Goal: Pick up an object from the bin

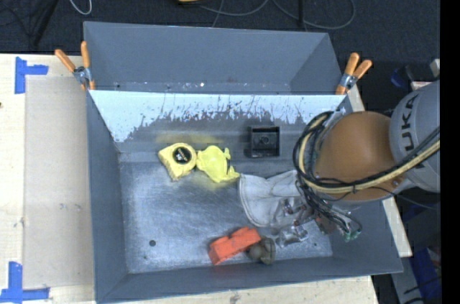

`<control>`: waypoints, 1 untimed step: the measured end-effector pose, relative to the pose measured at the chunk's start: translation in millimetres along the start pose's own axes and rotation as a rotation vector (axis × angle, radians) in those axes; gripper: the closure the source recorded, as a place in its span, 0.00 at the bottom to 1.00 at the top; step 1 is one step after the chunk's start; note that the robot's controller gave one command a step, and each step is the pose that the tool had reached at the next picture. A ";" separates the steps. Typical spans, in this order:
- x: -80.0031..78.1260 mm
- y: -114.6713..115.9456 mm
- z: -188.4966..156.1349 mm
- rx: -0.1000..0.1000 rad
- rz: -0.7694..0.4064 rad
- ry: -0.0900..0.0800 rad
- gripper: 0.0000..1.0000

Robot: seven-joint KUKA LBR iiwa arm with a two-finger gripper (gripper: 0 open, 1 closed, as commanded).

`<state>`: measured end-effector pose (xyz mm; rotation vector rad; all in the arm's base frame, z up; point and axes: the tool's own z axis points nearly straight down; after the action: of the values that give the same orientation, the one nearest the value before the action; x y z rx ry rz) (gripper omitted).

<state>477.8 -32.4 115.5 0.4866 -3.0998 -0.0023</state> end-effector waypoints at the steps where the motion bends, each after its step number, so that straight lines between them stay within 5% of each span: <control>1: -17.9 9.1 -65.2 0.000 -0.018 0.001 1.00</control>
Offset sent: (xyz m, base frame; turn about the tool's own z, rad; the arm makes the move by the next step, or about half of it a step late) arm 0.0006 0.0080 0.1377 -0.2350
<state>492.3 -18.3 180.7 0.5140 -3.0948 -0.0027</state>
